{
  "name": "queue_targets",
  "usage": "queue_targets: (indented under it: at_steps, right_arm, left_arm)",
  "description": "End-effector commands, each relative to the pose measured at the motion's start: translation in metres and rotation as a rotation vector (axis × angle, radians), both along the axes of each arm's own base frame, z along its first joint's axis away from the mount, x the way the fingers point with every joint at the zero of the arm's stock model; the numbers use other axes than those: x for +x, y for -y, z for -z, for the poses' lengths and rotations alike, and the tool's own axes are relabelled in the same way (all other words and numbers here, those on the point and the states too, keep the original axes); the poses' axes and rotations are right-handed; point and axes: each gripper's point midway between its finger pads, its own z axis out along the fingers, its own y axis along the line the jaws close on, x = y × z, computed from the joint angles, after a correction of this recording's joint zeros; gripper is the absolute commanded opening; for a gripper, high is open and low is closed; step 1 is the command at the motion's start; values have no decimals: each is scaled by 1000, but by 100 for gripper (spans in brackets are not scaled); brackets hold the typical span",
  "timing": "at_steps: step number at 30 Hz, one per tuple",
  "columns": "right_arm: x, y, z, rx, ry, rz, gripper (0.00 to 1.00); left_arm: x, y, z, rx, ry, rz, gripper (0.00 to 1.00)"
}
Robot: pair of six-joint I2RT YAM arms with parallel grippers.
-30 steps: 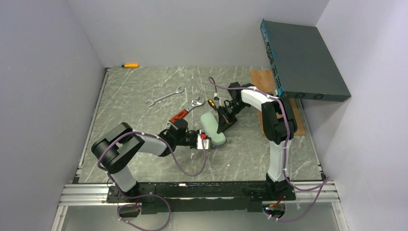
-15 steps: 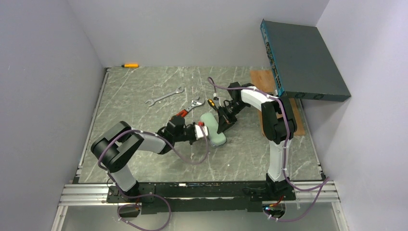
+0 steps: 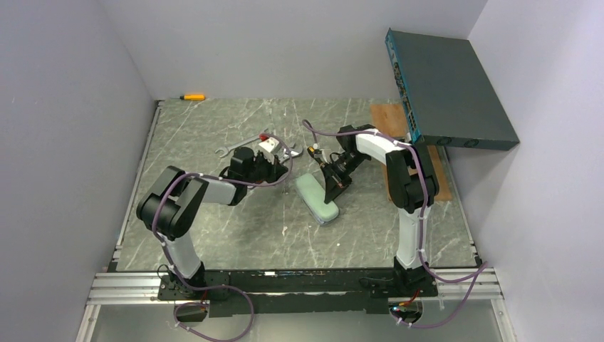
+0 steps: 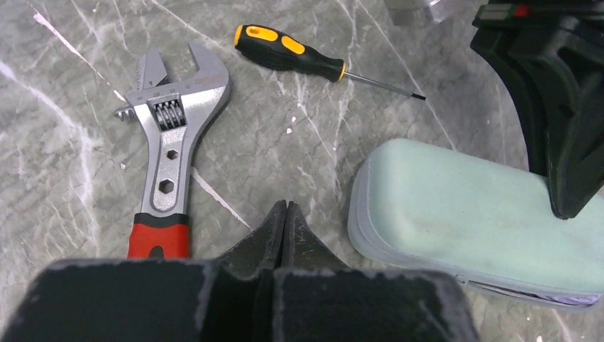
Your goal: Open the umbrella
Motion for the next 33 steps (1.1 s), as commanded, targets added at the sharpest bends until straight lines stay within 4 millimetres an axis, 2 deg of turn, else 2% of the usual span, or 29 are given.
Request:
queue_targets:
  at_steps: [1,2,3,4,7,11,13,15,19,25,33]
  right_arm:
    - [20,27,32,-149,132,-151,0]
    - [22,26,32,-149,116,-141,0]
    - [22,26,32,-145,94,-132,0]
    - [20,25,33,-138,80,-132,0]
    - [17,28,35,-139,89,-143,0]
    - [18,29,32,-125,111,-168,0]
    - [18,28,29,-114,125,-190,0]
    - [19,28,28,-105,145,-212,0]
    - [17,28,26,-80,173,-263,0]
    - [12,28,28,-64,218,-344,0]
    - [11,26,28,-60,214,-344,0]
  left_arm:
    - [0,7,-23,-113,-29,39,0]
    - [-8,7,-28,-112,-4,76,0]
    - [-18,8,-29,-101,10,111,6]
    - [-30,9,-27,-77,20,154,17]
    - [-64,14,-19,-36,23,252,38]
    - [-101,23,-2,35,50,358,49]
    - [-115,29,6,44,44,394,50]
    - [-119,32,12,40,27,402,50]
    - [-112,34,26,-2,-55,357,49]
    - [-119,41,25,-63,-47,446,52]
    - [-121,54,19,-135,-69,520,52]
